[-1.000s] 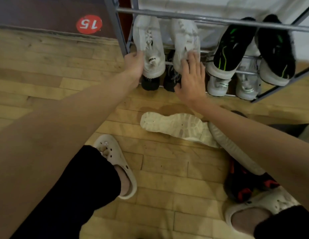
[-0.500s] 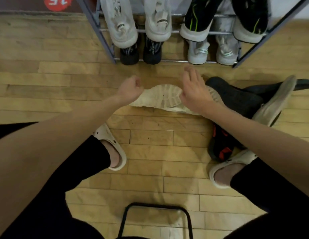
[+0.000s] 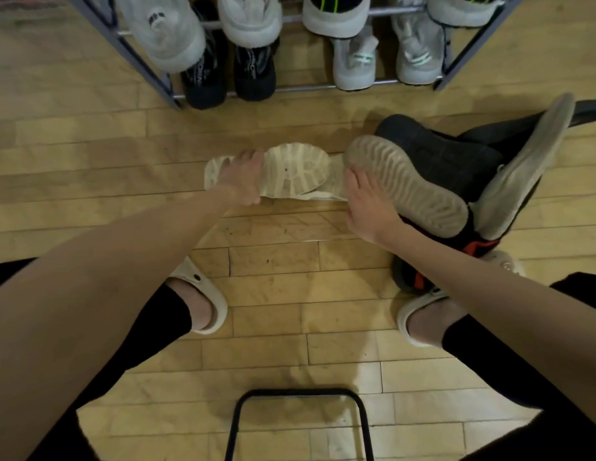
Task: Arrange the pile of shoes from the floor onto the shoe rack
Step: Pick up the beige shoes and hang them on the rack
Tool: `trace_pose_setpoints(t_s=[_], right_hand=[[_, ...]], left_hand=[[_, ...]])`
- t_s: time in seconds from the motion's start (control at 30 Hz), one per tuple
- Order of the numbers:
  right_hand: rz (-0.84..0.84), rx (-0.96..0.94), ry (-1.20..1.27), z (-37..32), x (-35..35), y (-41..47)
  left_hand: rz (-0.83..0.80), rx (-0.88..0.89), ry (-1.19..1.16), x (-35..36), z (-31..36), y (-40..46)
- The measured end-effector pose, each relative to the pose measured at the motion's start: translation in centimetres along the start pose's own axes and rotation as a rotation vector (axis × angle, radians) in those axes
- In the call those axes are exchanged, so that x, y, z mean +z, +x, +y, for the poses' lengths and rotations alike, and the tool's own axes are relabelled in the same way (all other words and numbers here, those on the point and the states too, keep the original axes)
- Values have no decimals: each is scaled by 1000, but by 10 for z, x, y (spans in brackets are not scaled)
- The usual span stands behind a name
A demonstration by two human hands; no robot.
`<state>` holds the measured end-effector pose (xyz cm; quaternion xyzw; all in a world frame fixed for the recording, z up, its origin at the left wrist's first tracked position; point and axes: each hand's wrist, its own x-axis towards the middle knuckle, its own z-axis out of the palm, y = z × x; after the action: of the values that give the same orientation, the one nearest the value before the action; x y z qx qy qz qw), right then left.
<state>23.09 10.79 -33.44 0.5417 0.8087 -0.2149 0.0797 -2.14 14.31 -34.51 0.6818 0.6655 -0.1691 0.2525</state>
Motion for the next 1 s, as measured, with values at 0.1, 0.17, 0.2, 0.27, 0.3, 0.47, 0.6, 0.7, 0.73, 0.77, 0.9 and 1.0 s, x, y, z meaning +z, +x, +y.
trace_pose_setpoints(t_s=[0.1,0.17,0.2,0.27,0.3,0.47,0.6,0.7,0.73,0.77,0.9,1.0], right_hand=[[-7,13,-30,0,7,1],[6,14,-47,1,10,1],[10,12,-54,2,11,0],[14,3,-60,4,12,-1],[15,-1,-61,5,13,-1],[13,-8,-95,6,15,-1],[22,9,-74,1,17,-3],[25,-9,-77,-6,15,3],[21,-29,-64,-9,14,9],[12,-50,-42,-13,13,17],[-64,-63,-4,-30,8,59],[-182,-28,-52,-41,5,85]], left_hand=[[81,-7,70,2,2,2],[120,-29,-7,4,-2,0],[141,-41,-66,6,-4,-3],[215,-65,-202,13,-10,-14],[254,-87,-268,17,-13,-21],[388,-390,-442,29,-21,-50],[378,-512,-693,37,-30,-64],[387,-497,-693,44,-37,-74],[381,-486,-682,46,-38,-77],[376,-470,-671,47,-39,-79],[364,-416,-572,51,-41,-82],[358,-411,-551,52,-42,-83]])
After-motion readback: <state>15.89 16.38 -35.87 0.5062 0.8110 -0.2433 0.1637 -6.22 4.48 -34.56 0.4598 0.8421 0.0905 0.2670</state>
